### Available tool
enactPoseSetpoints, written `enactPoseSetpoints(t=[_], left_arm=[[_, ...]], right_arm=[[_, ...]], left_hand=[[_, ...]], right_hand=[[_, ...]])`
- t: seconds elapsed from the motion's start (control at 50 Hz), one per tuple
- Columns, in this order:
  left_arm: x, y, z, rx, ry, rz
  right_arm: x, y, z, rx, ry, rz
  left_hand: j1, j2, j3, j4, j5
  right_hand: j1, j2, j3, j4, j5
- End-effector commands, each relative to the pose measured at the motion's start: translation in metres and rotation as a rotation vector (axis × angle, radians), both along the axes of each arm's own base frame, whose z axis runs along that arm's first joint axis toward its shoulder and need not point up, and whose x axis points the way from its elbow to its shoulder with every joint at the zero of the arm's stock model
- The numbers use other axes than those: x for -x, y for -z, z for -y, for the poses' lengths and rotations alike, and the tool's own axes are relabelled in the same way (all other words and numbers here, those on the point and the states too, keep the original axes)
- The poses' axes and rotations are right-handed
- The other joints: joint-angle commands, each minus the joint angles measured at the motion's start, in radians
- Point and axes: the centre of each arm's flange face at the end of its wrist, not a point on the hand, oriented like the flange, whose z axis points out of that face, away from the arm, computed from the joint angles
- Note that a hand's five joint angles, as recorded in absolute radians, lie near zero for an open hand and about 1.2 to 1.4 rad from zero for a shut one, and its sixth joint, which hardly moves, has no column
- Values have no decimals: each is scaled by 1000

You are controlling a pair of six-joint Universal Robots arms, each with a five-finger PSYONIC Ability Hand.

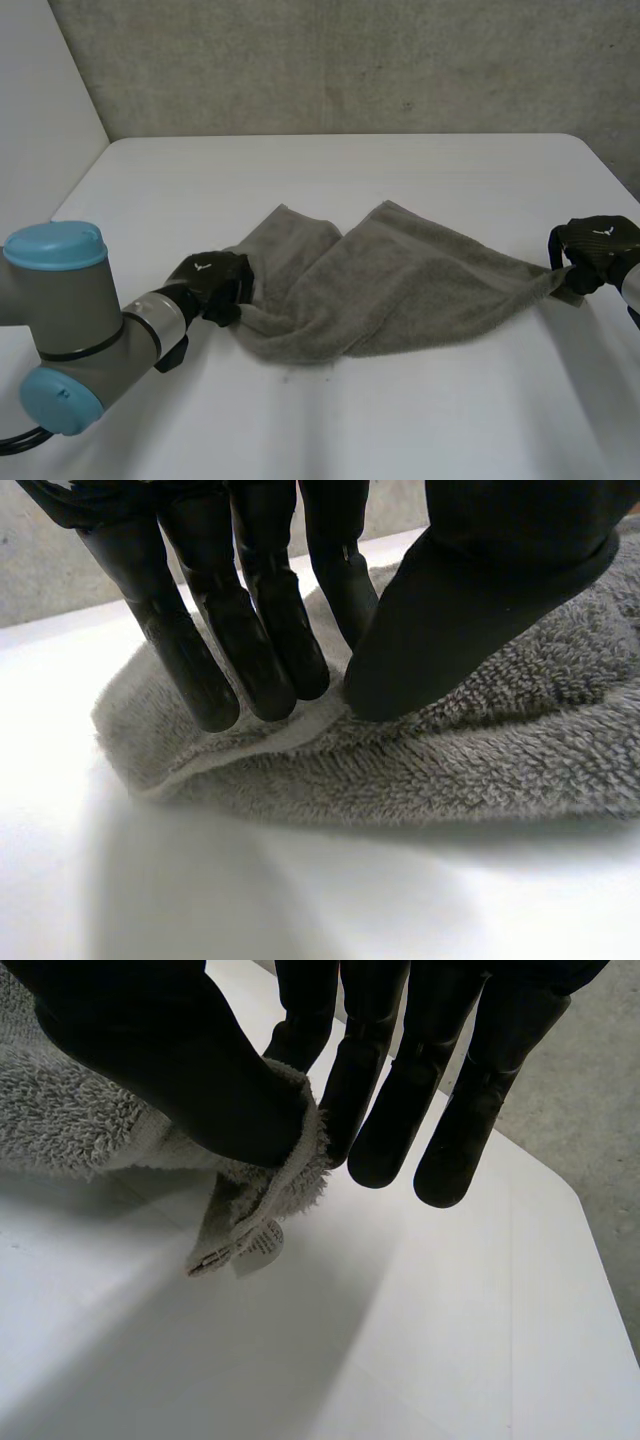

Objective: Fold the towel.

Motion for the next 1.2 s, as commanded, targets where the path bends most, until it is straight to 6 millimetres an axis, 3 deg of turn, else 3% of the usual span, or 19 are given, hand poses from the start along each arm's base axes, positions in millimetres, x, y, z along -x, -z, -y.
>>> enactPoseSetpoints(t=[0.02, 0.06, 0.12, 0.18, 0.2, 0.3, 0.34, 0.36, 0.38, 0.4, 0.42, 0.54, 0.7, 0.78, 0.8, 0.92, 0.98, 1.12, 1.2], left_arm=[[1, -24, 0, 62, 0, -20], [1, -45, -6, 109, 8, -40], [-1, -52, -10, 125, 8, -46], [-3, -66, -18, 163, 12, -59], [-3, -66, -18, 164, 12, -59], [-5, -73, -21, 181, 9, -63], [-5, -73, -21, 180, 9, -64], [-5, -72, -21, 178, 7, -64], [-5, -72, -21, 178, 7, -64], [-6, -72, -21, 178, 6, -63], [-6, -72, -21, 177, 7, -63], [-3, -74, -23, 184, 18, -67], [1, -89, -22, 232, 27, -83], [2, -99, -22, 264, 32, -90], [2, -99, -22, 264, 32, -90], [5, -111, -31, 319, 66, -50], [12, -116, -44, 349, 108, -37], [11, -128, -58, 381, 122, -49], [9, -134, -62, 401, 121, -57]], right_arm=[[1, -5, -2, -4, -13, -13], [4, -7, -10, -41, -32, -58], [9, -11, -17, -64, -46, -107], [22, -21, -47, -163, -141, -253], [22, -21, -47, -163, -142, -253], [15, -31, -102, -384, -363, -316], [16, -33, -111, -432, -407, -320], [17, -37, -113, -446, -431, -311], [17, -37, -113, -446, -431, -311], [17, -40, -111, -424, -443, -297], [16, -44, -107, -388, -443, -277], [19, -67, -77, -279, -342, -138], [17, -78, -34, -270, -232, -100], [-11, -92, -22, -216, -255, -97], [-11, -92, -22, -216, -255, -97], [-61, -90, -5, -194, -348, -12], [-110, -76, 8, -198, -429, 85], [-159, -45, 26, -179, -494, 176], [-190, -14, 27, -198, -553, 208]], left_hand=[[274, 265, 268, 271, 278], [274, 265, 268, 271, 278], [274, 265, 268, 271, 278], [274, 265, 268, 271, 278], [274, 265, 268, 271, 278], [274, 265, 268, 271, 278], [274, 265, 268, 271, 278], [274, 265, 268, 271, 278], [274, 265, 268, 271, 278], [274, 265, 268, 271, 278], [274, 265, 268, 271, 278], [274, 265, 268, 271, 278], [274, 265, 268, 271, 278], [274, 265, 268, 271, 278], [274, 265, 268, 271, 278], [274, 265, 268, 271, 278], [274, 265, 268, 271, 278], [274, 265, 268, 271, 278], [274, 265, 268, 271, 278]], right_hand=[[2, 184, 181, 179, 187], [2, 184, 181, 179, 187], [2, 184, 181, 179, 187], [2, 184, 181, 179, 187], [2, 184, 181, 179, 187], [2, 184, 181, 179, 187], [2, 184, 181, 179, 187], [-444, -263, -265, -268, -259], [-449, -267, -270, -272, -264], [-1097, -916, -918, -920, -912], [-1220, -1038, -1040, -1043, -1035], [-1220, -1038, -1040, -1043, -1035], [-1220, -1038, -1040, -1043, -1035], [-1220, -1038, -1040, -1043, -1035], [-1220, -1038, -1040, -1043, -1035], [-1220, -1038, -1040, -1043, -1035], [-1220, -1038, -1040, -1043, -1035], [-1220, -1038, -1040, -1043, -1035], [-1220, -1038, -1040, -1043, -1035]])
